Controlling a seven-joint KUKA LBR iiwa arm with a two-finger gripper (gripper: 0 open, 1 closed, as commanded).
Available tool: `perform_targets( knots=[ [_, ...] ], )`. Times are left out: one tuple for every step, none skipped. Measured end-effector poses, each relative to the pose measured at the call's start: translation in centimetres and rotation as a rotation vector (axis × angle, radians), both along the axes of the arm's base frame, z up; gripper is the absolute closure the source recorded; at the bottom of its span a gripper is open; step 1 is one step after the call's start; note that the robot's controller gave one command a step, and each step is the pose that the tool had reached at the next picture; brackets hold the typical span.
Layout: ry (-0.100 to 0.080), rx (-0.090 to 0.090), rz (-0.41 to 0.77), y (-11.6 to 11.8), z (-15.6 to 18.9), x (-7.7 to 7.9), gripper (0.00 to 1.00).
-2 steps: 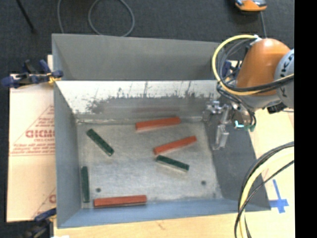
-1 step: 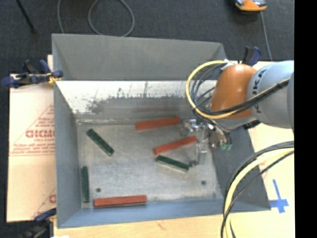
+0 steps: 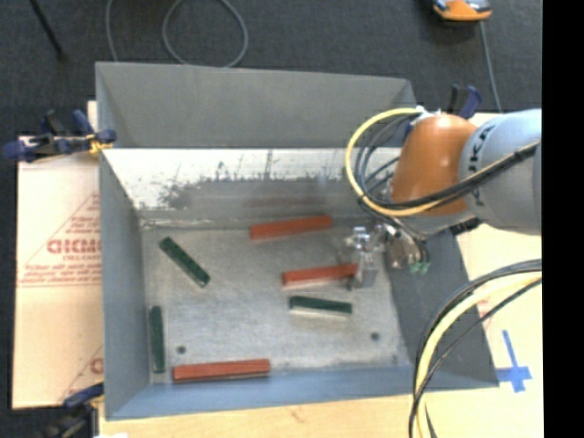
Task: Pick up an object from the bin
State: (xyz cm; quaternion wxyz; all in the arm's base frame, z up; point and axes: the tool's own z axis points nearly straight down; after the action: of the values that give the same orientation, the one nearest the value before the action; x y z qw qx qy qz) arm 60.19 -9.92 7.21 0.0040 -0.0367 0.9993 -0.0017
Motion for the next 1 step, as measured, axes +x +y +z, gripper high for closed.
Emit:
perform_targets(
  knots=[
    [-0.006, -0.001, -0.003, 0.51, 12.72, 1.4, 1.0]
  ],
)
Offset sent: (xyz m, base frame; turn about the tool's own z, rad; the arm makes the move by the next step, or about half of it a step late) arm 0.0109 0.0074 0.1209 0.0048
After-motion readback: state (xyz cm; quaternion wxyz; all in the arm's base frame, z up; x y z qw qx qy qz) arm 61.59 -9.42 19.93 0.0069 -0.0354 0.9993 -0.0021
